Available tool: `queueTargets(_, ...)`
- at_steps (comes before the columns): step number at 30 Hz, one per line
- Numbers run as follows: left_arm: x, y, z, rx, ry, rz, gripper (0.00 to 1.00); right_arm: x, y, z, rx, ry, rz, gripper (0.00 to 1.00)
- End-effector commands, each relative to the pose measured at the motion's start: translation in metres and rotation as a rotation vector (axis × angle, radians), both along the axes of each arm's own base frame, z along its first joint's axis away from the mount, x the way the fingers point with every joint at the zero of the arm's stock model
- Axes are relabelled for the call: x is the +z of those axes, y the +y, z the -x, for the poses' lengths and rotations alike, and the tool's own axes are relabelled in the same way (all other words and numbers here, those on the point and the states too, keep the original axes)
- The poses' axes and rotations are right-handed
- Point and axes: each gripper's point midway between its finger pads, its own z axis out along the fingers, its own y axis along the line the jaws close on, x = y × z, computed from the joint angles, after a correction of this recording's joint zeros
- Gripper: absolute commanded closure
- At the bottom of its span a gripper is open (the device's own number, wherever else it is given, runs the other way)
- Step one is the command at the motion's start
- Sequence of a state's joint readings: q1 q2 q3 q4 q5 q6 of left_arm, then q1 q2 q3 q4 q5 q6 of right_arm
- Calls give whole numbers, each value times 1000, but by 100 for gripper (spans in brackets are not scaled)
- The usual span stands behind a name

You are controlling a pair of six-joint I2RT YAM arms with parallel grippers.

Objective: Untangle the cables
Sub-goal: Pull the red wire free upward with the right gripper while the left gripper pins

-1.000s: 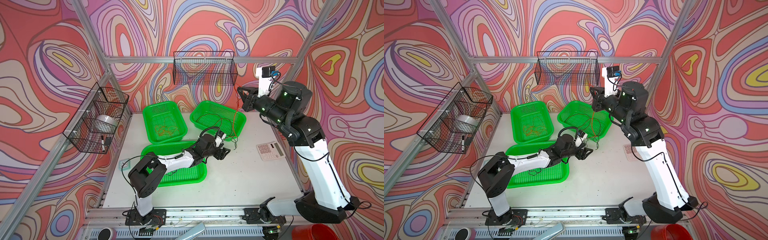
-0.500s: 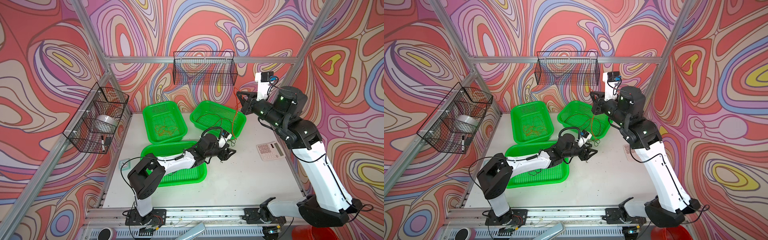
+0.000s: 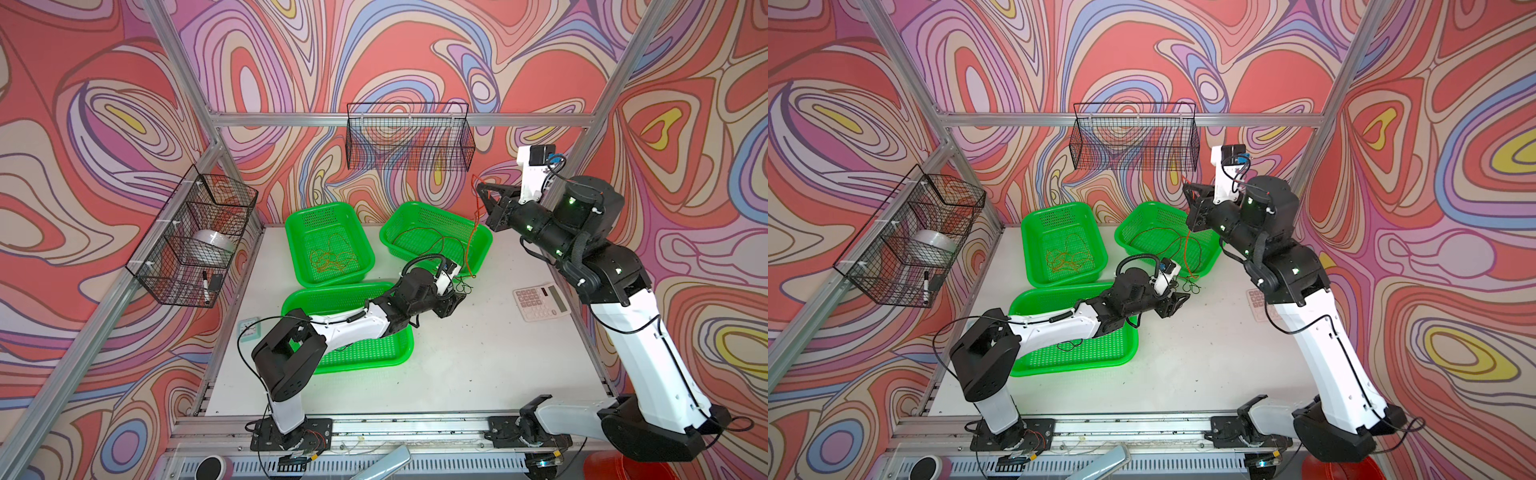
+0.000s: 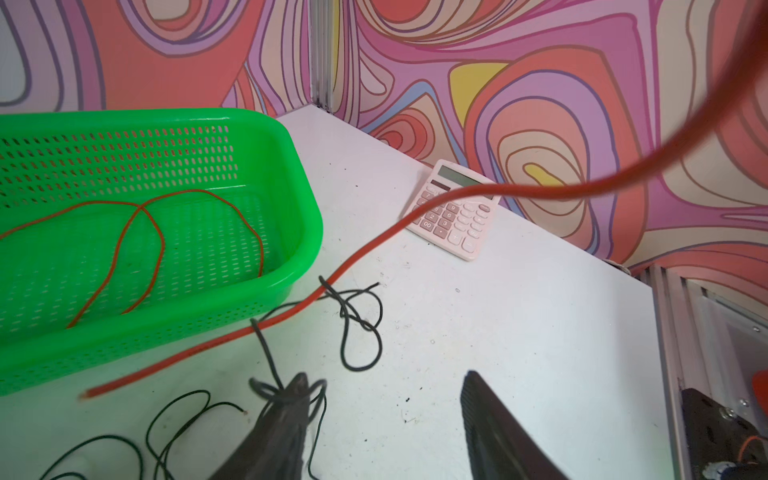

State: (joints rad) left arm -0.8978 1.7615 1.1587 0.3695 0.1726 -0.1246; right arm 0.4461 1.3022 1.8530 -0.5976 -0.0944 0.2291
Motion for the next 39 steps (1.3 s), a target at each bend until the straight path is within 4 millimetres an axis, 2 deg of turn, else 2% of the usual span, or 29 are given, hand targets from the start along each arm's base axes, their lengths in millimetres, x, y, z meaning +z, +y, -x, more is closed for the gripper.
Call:
queueTargets(1, 34, 8, -4, 28, -138, -2, 51, 7, 3, 2, 27, -19, 2, 100)
queueTargets(3, 36, 6, -6, 21, -168, -16, 49, 7, 4, 2, 32, -20, 3, 100)
queueTargets(6, 38, -4, -8, -13, -198, -13, 32, 9, 7, 4, 51, -23, 1, 100)
queueTargets(10, 31, -21, -20, -34, -208, -47, 26, 13, 12, 7, 87, -26, -10, 100)
queueTargets(13, 24, -28, -34, 0, -212, -60, 26, 15, 14, 10, 105, -27, -14, 100)
queueTargets(17, 0, -35, -53, 17, -146, -79, 36, 24, 14, 15, 119, -45, -22, 100)
queueTargets(21, -29, -31, -66, 40, -33, -55, 57, 41, 8, 22, 103, -87, -21, 100)
queueTargets(24, -57, -27, -68, 51, 36, -74, 72, 51, -1, 21, 54, -118, 17, 100)
queueTargets(27, -84, -24, -62, 39, 101, -102, 82, 63, -11, 21, 0, -158, 57, 100)
queueTargets(33, -134, -11, -49, 58, 216, -164, 84, 93, -22, 22, -59, -243, 97, 100)
queueTargets(39, -156, -2, -39, 73, 285, -184, 79, 112, -29, 23, -98, -308, 122, 100)
